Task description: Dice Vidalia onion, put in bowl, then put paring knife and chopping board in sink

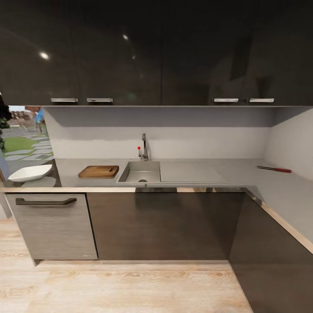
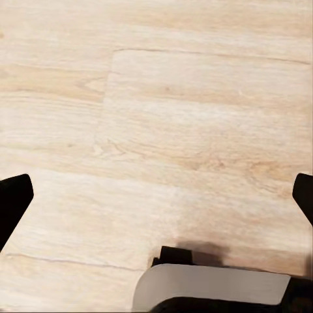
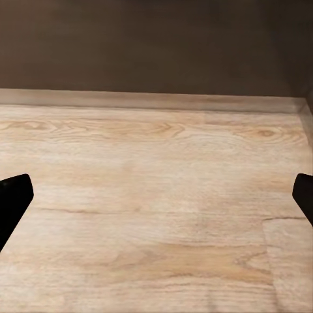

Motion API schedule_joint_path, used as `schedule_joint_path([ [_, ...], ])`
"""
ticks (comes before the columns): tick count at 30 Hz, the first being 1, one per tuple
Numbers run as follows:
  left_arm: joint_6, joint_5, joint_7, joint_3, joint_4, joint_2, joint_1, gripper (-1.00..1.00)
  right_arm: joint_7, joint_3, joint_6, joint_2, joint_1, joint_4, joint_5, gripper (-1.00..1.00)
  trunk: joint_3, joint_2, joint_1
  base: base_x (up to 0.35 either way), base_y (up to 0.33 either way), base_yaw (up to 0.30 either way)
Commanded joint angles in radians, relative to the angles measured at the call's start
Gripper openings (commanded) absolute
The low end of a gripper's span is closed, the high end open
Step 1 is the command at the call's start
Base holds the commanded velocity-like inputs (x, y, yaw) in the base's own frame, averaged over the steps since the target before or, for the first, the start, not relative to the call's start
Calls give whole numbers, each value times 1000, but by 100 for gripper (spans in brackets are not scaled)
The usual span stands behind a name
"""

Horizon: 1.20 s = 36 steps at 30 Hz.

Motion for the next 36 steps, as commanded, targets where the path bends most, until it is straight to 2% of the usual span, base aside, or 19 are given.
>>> schedule_joint_path([
  [1,-1,1,2,0,-1,0,6,100,-5,8,-2,0,-1,1,-3,100,-1,-1,0,21,-41,0],
  [8,1,1,2,0,-1,-2,19,100,-5,9,-2,0,-1,2,-3,100,-1,-1,0,126,-143,-22],
  [17,1,-1,3,0,-13,-1,19,100,-5,9,2,0,0,2,-2,100,2,-1,0,157,-135,-154],
  [18,2,-2,5,0,-23,-1,19,100,-5,9,3,0,-1,2,-2,100,2,-1,0,22,-15,-74],
  [20,27,-6,12,0,-101,-9,19,100,-5,10,5,0,0,3,-3,100,2,-1,0,7,-5,-25],
  [22,160,-9,14,-1,-225,-22,19,100,-5,11,5,1,0,4,-3,100,2,-1,0,2,-2,-8],
  [23,304,-9,13,-1,-323,-26,18,100,-5,11,5,0,0,4,-3,100,2,-1,0,1,-1,-3],
  [25,526,-8,9,-3,-487,-30,18,100,-6,11,5,0,0,4,-3,100,2,-1,0,1,0,-2],
  [27,712,-7,7,-18,-652,-39,17,100,-7,11,5,0,0,4,-3,100,2,-1,0,0,0,0],
  [28,785,-9,8,-35,-724,-46,17,100,-7,11,5,0,-1,4,-3,100,2,-1,0,0,0,0],
  [29,819,-9,9,-44,-758,-49,17,100,-7,11,5,0,0,4,-3,100,2,-1,0,0,0,0],
  [30,918,-12,10,-71,-854,-56,17,100,-7,11,5,0,-1,4,-3,100,2,-1,0,0,0,0],
  [31,988,-17,11,-84,-913,-59,17,100,-7,11,5,0,0,4,-3,100,2,-1,0,0,0,0],
  [32,1024,-19,11,-89,-942,-60,17,100,-7,11,5,0,0,4,-3,100,2,-1,0,0,0,0],
  [33,1128,-26,10,-102,-1019,-64,16,100,-7,11,5,0,-1,4,-3,100,2,-1,0,0,0,0],
  [36,1255,-34,10,-130,-1124,-86,11,100,-7,11,5,0,-1,5,-2,100,2,-1,0,0,0,0],
])
